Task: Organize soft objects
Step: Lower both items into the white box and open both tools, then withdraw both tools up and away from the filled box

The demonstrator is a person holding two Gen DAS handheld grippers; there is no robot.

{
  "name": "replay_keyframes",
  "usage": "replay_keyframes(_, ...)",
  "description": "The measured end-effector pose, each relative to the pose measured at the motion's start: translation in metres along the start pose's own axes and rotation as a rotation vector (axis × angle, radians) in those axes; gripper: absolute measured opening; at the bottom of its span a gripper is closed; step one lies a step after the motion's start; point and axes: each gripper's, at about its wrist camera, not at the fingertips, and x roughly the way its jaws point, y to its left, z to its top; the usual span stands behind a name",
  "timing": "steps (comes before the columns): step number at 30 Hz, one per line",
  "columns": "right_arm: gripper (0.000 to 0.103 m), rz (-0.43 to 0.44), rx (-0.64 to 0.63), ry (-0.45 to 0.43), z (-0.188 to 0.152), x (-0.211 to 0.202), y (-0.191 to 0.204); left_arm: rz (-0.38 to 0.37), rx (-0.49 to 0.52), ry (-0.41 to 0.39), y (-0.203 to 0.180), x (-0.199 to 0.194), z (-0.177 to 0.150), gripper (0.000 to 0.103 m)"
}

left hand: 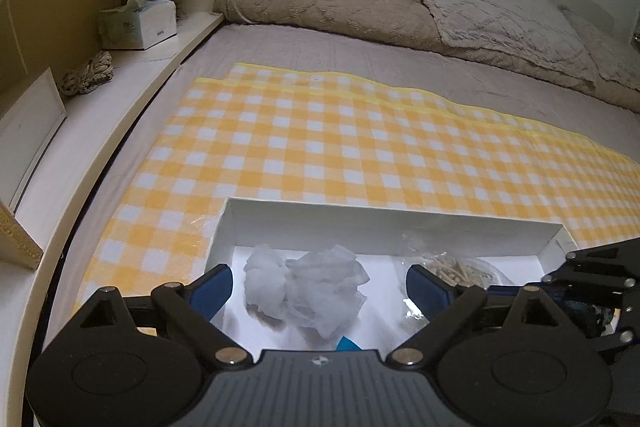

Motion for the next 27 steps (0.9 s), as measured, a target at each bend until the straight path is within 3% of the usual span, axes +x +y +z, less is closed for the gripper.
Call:
replay_keyframes(5, 0.033, -0.026, -0.069, -0.001, -0.004, -0.001, 0.010, -0.005, 0.012, -0.005, -0.005, -0.005, 0.000, 0.094)
replay_keyframes(11, 0.038, 0.002, -0.044, -0.024, 0.003, -0.019, 0.006, -0.008, 0.034, -0.012, -0.013, -0.015, -0.003, 0.094)
replay_keyframes(27, 0.062, -0.069, -0.063, -0.134, 0.002, -0.111, 0.012, -0.018, -0.010, -0.114, -0.031, -0.091, -0.013, 0.103)
